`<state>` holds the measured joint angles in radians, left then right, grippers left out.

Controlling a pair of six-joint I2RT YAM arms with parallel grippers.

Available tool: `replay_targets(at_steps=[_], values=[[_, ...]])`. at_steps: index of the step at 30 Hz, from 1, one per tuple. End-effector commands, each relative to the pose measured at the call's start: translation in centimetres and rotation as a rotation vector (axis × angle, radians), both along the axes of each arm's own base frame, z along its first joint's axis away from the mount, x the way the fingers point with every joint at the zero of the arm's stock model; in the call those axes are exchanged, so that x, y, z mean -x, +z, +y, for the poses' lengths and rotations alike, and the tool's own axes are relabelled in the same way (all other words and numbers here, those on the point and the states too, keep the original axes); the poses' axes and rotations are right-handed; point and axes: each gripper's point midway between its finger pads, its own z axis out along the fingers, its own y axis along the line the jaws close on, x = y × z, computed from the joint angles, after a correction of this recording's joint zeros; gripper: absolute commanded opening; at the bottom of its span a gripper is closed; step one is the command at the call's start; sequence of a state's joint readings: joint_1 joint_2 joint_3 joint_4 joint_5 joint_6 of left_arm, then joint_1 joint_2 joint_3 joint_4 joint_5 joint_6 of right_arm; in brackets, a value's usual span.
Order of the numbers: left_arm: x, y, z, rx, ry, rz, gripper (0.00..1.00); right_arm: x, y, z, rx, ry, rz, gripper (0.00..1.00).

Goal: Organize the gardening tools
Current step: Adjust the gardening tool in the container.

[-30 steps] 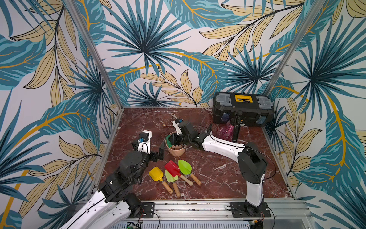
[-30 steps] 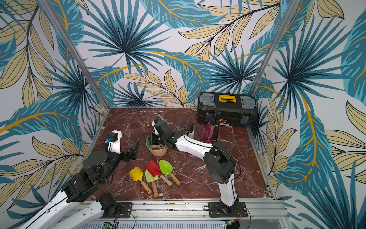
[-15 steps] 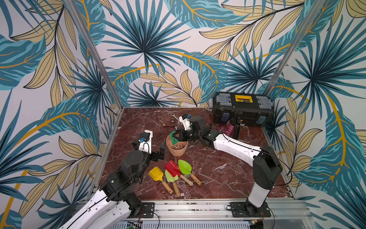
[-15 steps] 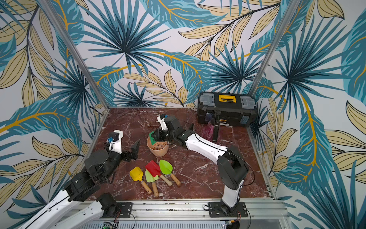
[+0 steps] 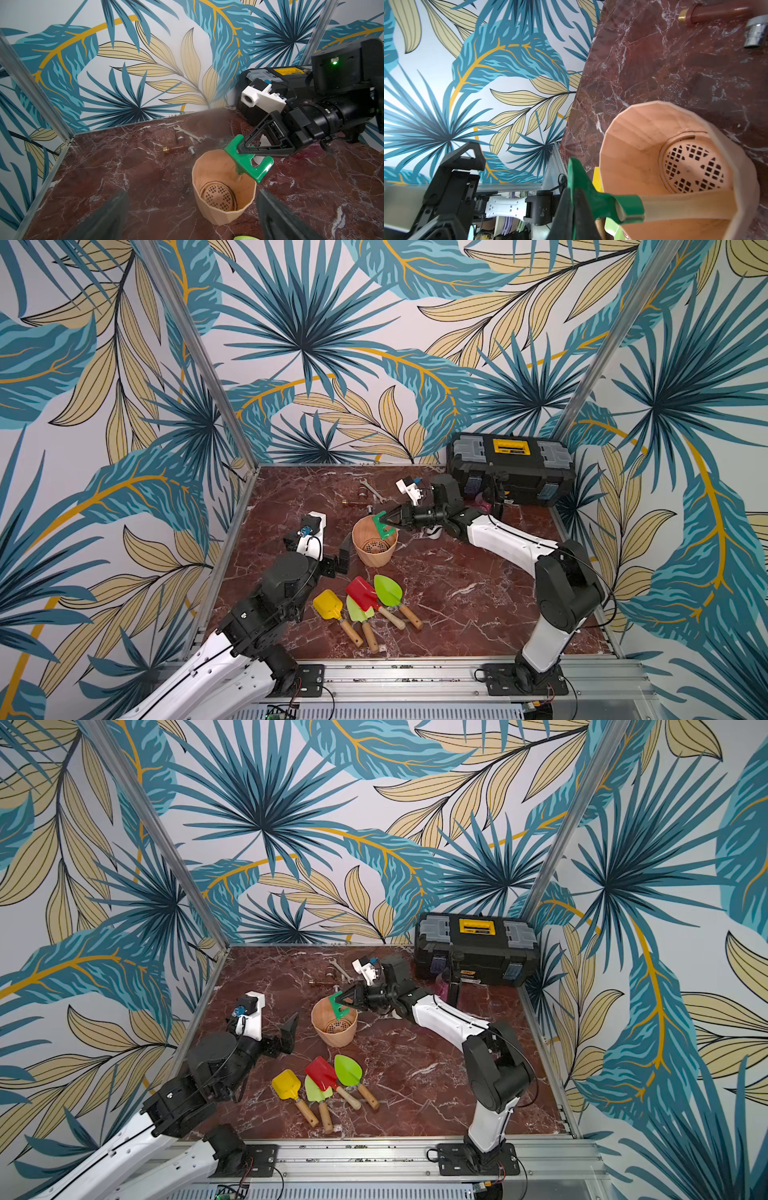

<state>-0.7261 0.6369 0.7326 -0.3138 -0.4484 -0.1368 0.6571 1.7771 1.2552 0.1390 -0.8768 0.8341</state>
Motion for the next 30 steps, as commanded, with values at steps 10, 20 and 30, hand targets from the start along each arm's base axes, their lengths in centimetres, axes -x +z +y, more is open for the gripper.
replay_targets(at_steps=[10, 20, 30], values=[[-1.1, -1.1, -3.0, -0.038, -0.112, -0.005, 0.87, 0.6, -0.1, -0.1, -0.09, 0.126, 0.082, 0.05], [-2.0, -2.2, -8.2, 0.093, -0.549, -0.023, 1.0, 0.9, 0.5, -0.2, -0.112, 0.149, 0.113, 0.06], [-2.8, -6.7, -11.5, 0.047, -0.743, 0.035, 0.96, 1.3, 3.0, -0.4, -0.16, 0.165, 0.105, 0.06]])
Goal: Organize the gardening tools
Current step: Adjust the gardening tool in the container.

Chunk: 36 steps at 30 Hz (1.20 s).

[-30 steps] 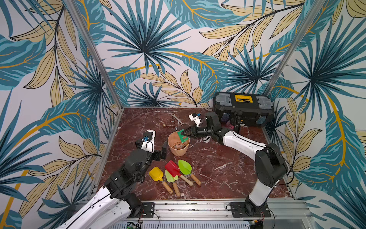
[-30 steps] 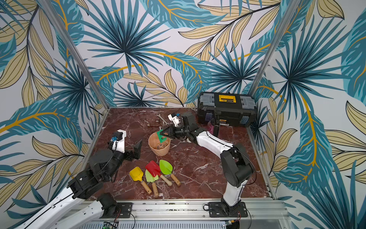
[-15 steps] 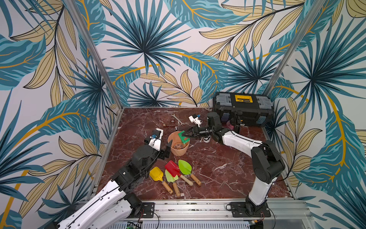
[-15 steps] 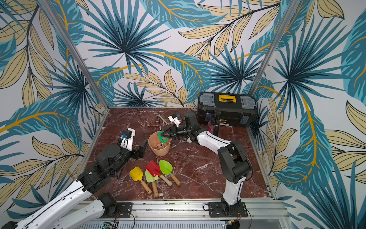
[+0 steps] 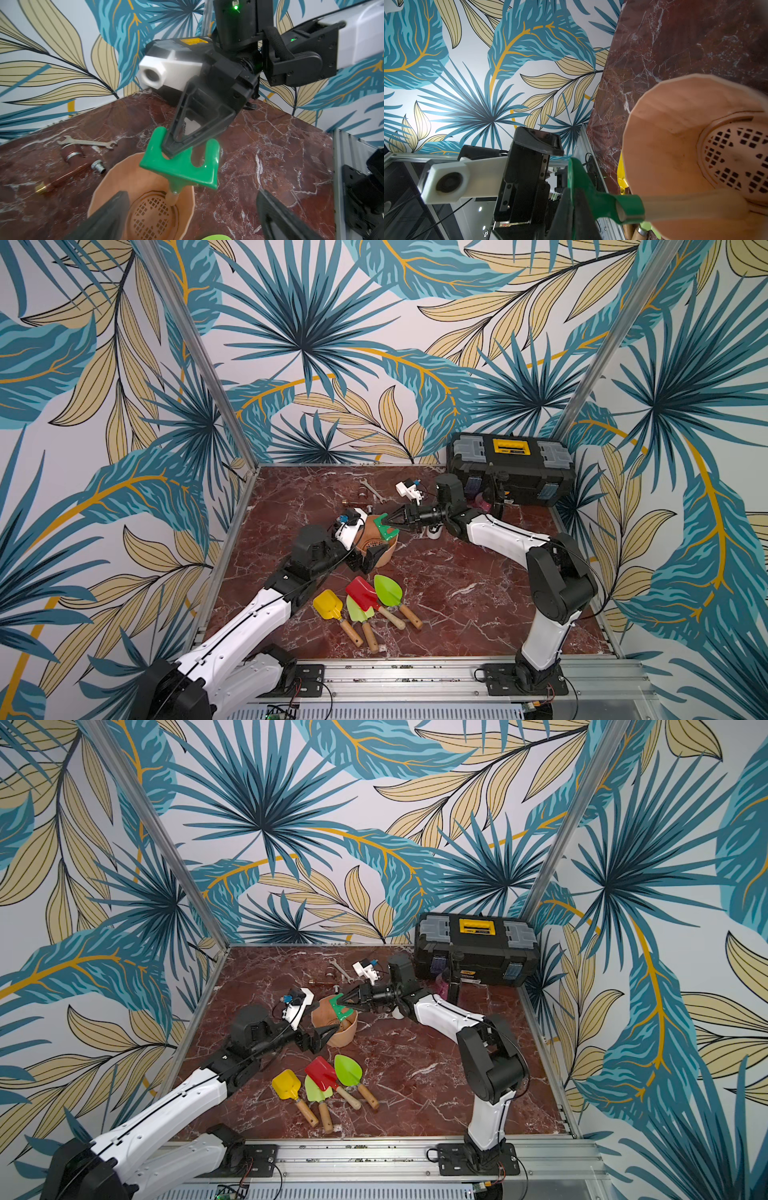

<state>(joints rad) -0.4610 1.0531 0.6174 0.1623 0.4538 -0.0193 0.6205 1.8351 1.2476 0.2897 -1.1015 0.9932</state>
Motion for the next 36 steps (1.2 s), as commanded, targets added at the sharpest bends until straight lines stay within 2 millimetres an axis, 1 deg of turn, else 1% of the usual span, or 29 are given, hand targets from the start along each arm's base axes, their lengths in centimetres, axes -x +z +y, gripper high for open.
replay_targets(at_steps=[1, 8, 12, 17, 21, 25, 26, 29, 30, 32, 34, 36], values=[[0.7, 0.1, -1.3, 0.015, -0.112, -0.06, 0.94, 0.3, 2.6, -0.2, -0.062, 0.025, -0.032, 0.06], [0.2, -1.0, -1.6, -0.005, -0.126, -0.065, 0.86, 0.5, 3.7, -0.1, -0.098, 0.035, -0.013, 0.06], [-0.4, -1.4, -1.7, -0.015, -0.11, -0.059, 0.74, 0.6, 4.2, -0.2, -0.111, 0.037, -0.005, 0.06], [-1.3, -1.7, -1.8, -0.021, -0.091, -0.052, 0.65, 0.9, 4.3, -0.3, -0.12, 0.043, 0.005, 0.06], [-2.1, -2.0, -2.0, -0.027, -0.081, -0.04, 0.54, 1.1, 4.3, -0.4, -0.122, 0.047, 0.006, 0.06], [-2.7, -2.2, -2.3, -0.028, -0.079, -0.027, 0.41, 1.2, 4.3, -0.4, -0.122, 0.048, 0.008, 0.06], [-2.8, -2.2, -2.3, -0.027, -0.079, -0.025, 0.39, 1.2, 4.3, -0.5, -0.123, 0.048, 0.008, 0.06], [-3.0, -2.4, -2.4, -0.026, -0.075, -0.016, 0.39, 1.3, 4.4, -0.6, -0.126, 0.049, 0.007, 0.06], [-3.1, -2.4, -2.4, -0.024, -0.074, -0.014, 0.42, 1.3, 4.4, -0.6, -0.127, 0.048, 0.007, 0.06], [-3.3, -2.5, -2.5, -0.021, -0.067, -0.011, 0.52, 1.4, 4.4, -0.6, -0.129, 0.048, 0.009, 0.06], [-3.5, -2.6, -2.6, -0.018, -0.068, -0.009, 0.53, 1.6, 4.4, -0.7, -0.132, 0.05, 0.015, 0.06], [-3.6, -2.6, -2.7, -0.014, -0.071, -0.007, 0.5, 1.7, 4.4, -0.7, -0.134, 0.05, 0.015, 0.06]])
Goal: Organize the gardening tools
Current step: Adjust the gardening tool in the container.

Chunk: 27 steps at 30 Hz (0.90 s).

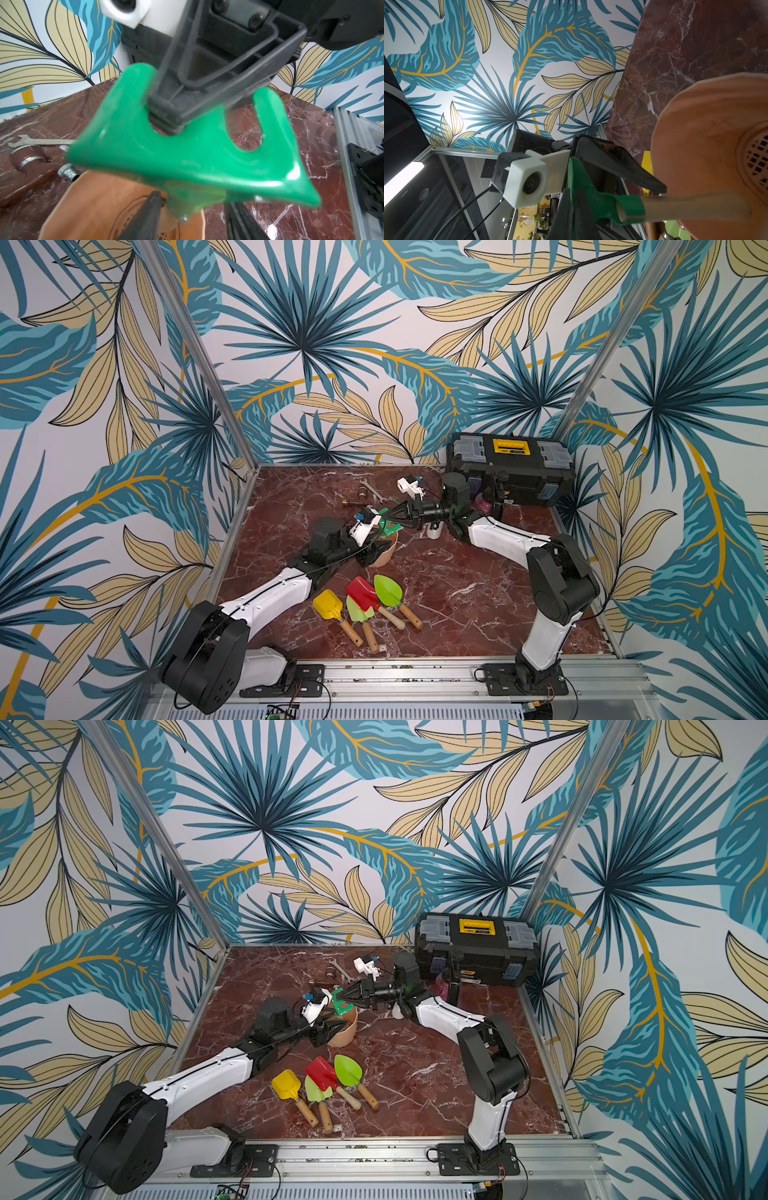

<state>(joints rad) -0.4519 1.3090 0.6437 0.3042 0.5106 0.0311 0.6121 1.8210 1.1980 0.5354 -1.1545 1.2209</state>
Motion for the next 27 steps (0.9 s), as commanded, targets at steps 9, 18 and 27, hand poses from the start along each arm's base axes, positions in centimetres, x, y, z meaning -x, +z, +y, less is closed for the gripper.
replay_targets(at_steps=[9, 18, 27], values=[[-0.9, 2.2, -1.0, 0.048, -0.02, -0.033, 0.15, 1.3, 1.9, -0.6, -0.042, 0.022, -0.067, 0.13], [-2.4, 2.1, -0.4, 0.017, 0.053, -0.057, 0.01, -0.8, 1.8, -1.8, 0.124, -0.146, -0.238, 0.66], [-5.1, -0.4, -1.1, -0.097, 0.071, -0.05, 0.01, -1.6, 2.5, -4.6, 0.235, -0.288, -0.339, 0.77]])
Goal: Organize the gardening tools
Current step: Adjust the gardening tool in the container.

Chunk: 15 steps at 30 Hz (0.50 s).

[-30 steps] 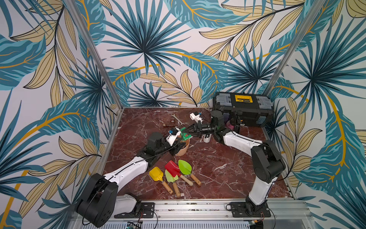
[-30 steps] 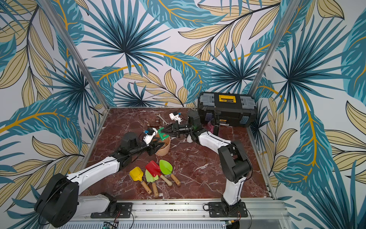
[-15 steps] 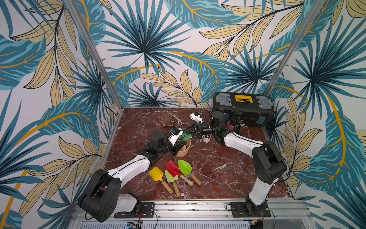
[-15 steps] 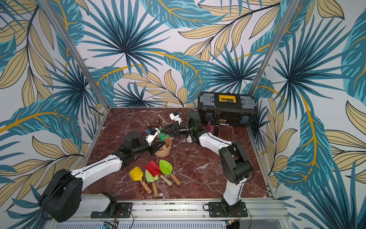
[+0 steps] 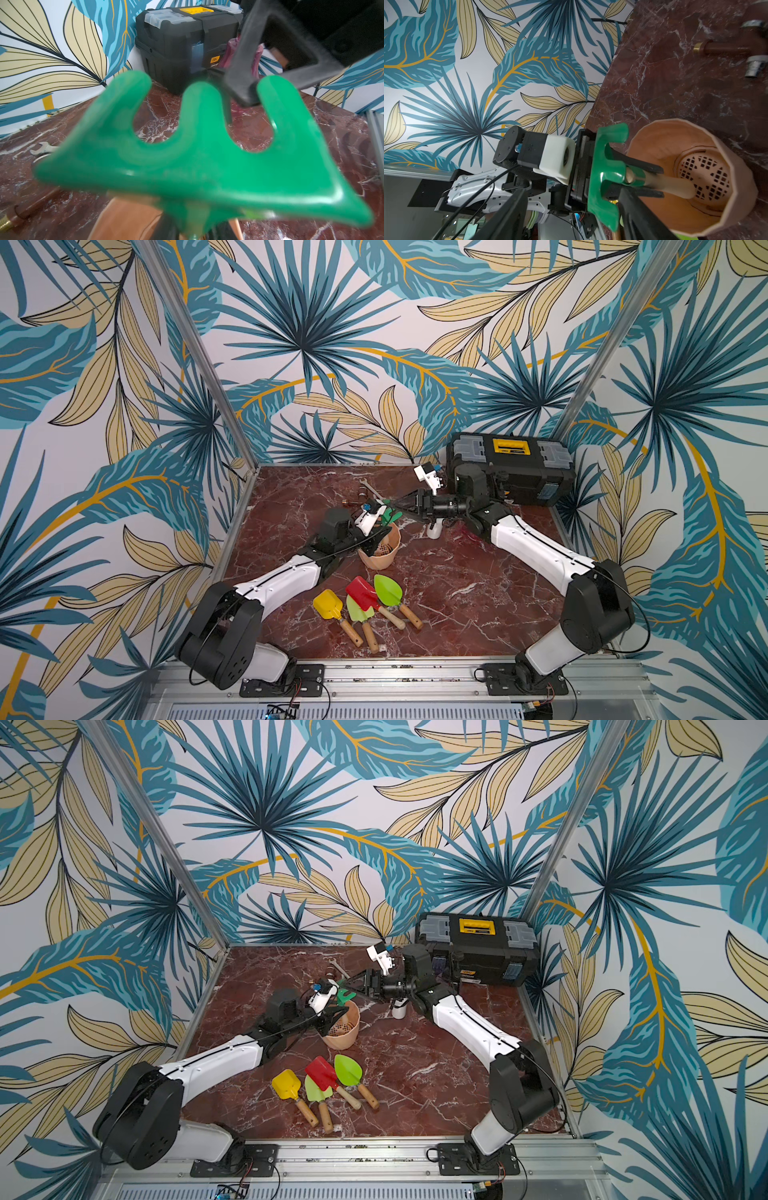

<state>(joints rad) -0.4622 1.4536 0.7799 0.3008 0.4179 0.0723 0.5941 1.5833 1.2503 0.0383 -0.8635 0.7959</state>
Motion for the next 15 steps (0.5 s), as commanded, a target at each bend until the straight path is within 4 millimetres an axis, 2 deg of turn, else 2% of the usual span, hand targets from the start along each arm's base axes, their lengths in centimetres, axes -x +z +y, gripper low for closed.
replay_targets(at_steps=[1, 9, 15], values=[[-1.1, -0.7, -0.3, -0.042, 0.008, -0.01, 0.0, -0.5, -0.8, -1.4, 0.088, -0.076, -0.055, 0.78], [-1.6, -2.8, -0.9, -0.042, 0.001, 0.033, 0.07, 0.7, 1.7, -3.4, 0.083, -0.135, -0.158, 0.8], [-1.7, -4.4, -0.8, -0.067, 0.005, 0.067, 0.12, 0.7, 2.9, -4.1, 0.073, -0.163, -0.205, 0.8]])
